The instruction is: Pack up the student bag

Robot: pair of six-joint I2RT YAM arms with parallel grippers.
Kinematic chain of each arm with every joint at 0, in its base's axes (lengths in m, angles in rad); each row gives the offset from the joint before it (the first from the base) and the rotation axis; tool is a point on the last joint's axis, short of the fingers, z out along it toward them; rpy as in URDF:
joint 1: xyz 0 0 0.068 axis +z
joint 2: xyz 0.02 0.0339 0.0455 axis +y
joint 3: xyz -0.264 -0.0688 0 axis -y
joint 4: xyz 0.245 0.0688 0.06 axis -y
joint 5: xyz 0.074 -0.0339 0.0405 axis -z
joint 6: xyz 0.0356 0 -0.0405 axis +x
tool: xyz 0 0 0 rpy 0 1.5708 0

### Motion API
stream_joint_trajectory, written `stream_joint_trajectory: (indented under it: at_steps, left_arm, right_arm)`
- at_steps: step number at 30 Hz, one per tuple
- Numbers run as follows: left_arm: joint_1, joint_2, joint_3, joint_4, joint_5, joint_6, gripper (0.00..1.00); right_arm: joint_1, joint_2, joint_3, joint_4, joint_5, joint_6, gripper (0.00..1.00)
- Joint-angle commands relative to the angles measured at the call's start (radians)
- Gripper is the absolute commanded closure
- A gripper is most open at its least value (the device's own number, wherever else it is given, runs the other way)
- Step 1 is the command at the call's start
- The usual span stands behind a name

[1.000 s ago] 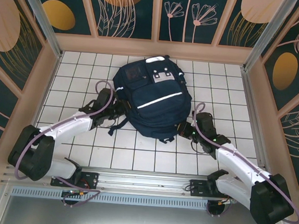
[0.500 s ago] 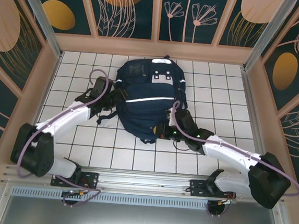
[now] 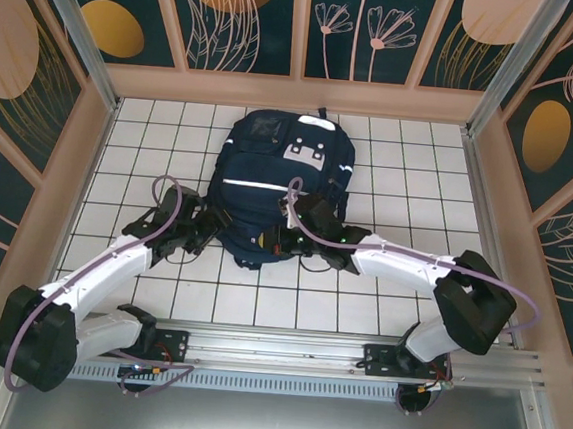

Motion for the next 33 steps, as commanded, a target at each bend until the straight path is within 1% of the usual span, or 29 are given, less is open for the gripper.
stream_joint_trajectory:
  at_steps: [1, 5, 7, 11, 15, 24, 33]
  left_arm:
    - [-0.003, 0.023, 0.010, 0.101, 0.063, -0.044, 0.37]
    - [-0.005, 0.082, 0.039, 0.157, 0.088, -0.043, 0.41]
    - [-0.008, 0.097, 0.049, 0.177, 0.098, -0.050, 0.45]
    - [-0.032, 0.102, 0.050, 0.188, 0.086, -0.054, 0.50]
    - [-0.057, 0.091, 0.013, 0.202, 0.083, -0.068, 0.58]
    - [-0.075, -0.034, -0.095, 0.172, 0.052, -0.088, 0.58]
    - [-0.079, -0.051, -0.155, 0.196, 0.048, -0.113, 0.58]
  right_arm:
    - [0.015, 0.010, 0.048, 0.073, -0.033, -0.020, 1.00]
    - [0.017, 0.005, 0.039, 0.083, -0.035, -0.016, 1.00]
    - [0.017, 0.004, 0.034, 0.084, -0.032, -0.013, 1.00]
    - [0.016, 0.008, 0.034, 0.085, -0.027, -0.012, 1.00]
    - [0.013, 0.017, 0.039, 0.080, -0.015, -0.011, 1.00]
    - [-0.010, 0.020, 0.024, 0.089, 0.002, 0.003, 1.00]
    - [-0.019, 0.022, 0.010, 0.100, -0.002, 0.013, 1.00]
